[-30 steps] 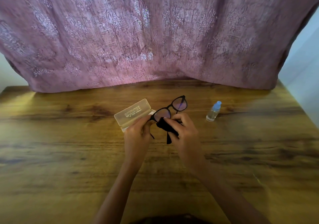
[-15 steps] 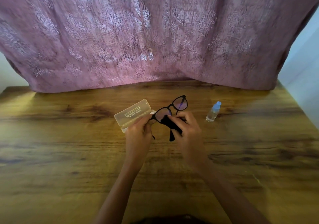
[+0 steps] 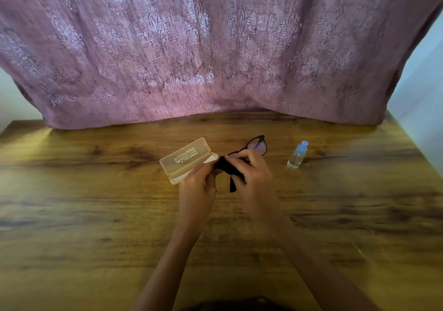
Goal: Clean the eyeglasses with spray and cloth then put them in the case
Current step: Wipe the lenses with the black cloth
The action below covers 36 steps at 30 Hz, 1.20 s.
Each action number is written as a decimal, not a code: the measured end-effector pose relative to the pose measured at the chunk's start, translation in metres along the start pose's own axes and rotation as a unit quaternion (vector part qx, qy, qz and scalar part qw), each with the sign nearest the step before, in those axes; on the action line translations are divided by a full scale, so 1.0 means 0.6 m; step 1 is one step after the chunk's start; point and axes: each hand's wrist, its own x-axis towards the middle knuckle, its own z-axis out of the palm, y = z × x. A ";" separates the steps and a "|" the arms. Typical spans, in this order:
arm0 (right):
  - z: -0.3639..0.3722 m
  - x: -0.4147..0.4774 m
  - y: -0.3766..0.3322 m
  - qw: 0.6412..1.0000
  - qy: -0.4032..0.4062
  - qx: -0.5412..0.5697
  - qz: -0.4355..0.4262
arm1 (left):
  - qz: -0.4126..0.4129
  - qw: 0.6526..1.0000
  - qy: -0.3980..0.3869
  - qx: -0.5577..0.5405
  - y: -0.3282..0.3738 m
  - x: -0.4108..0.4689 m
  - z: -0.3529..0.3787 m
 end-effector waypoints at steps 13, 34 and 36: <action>-0.003 0.002 0.007 1.000 -0.001 -0.015 -0.008 | -0.006 1.000 -0.005 0.004 -0.003 0.001 0.000; -0.018 -0.018 0.019 0.999 0.012 -0.025 0.022 | -0.011 1.000 0.013 -0.008 -0.013 0.000 -0.001; -0.015 -0.021 0.011 1.000 0.005 -0.021 0.015 | -0.011 1.000 0.010 -0.009 -0.014 0.002 0.000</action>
